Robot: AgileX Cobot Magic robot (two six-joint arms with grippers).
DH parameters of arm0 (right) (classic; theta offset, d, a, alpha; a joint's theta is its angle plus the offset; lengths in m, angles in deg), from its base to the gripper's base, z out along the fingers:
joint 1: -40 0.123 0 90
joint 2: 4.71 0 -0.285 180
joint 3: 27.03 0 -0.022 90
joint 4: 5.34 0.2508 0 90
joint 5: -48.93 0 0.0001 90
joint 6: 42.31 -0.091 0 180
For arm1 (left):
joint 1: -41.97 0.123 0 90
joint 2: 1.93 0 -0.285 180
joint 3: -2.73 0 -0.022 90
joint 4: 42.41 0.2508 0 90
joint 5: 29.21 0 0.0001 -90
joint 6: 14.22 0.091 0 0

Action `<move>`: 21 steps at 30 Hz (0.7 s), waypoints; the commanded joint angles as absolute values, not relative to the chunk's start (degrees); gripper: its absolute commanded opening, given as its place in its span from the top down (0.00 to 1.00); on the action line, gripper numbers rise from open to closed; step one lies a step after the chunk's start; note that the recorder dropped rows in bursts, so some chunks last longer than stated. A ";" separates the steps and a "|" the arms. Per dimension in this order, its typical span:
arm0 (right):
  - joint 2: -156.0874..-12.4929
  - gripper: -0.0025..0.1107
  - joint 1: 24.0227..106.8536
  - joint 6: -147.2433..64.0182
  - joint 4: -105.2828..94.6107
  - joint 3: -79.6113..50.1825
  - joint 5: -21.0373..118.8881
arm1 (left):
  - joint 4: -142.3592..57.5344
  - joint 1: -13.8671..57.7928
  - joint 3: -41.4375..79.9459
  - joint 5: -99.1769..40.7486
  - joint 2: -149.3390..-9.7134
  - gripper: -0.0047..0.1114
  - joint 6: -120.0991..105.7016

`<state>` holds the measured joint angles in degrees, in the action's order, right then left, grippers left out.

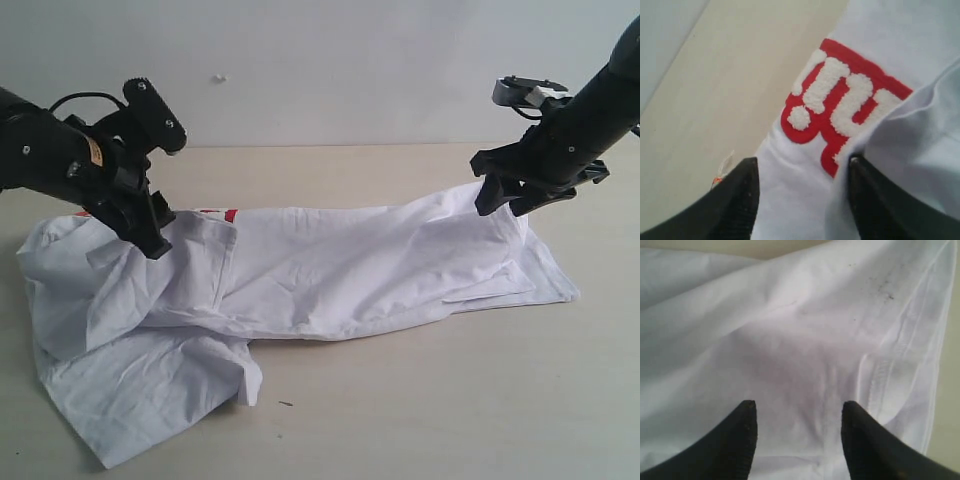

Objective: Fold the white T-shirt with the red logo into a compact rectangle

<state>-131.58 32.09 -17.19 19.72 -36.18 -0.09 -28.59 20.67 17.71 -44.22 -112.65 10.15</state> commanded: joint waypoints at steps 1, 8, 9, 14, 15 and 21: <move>-131.54 0.53 32.00 -16.74 19.70 -36.64 0.69 | -34.41 20.79 16.21 -45.02 -114.09 0.52 19.98; -131.54 0.53 32.00 -16.74 19.70 -36.64 0.92 | -48.56 20.93 9.62 -55.58 -117.85 0.56 29.31; -131.54 0.53 32.00 -16.74 19.70 -36.64 0.92 | -52.09 21.17 8.33 -57.31 -118.27 0.51 31.24; -131.54 0.53 32.00 -16.85 19.70 -36.64 0.92 | -64.09 22.61 3.21 -66.24 -118.45 0.45 39.16; -131.54 0.53 32.00 -16.85 19.70 -36.64 0.92 | -66.07 23.33 2.53 -66.90 -118.45 0.45 39.70; -131.54 0.53 32.00 -16.85 19.70 -36.64 0.80 | -71.74 28.27 1.39 -68.16 -118.56 0.45 41.02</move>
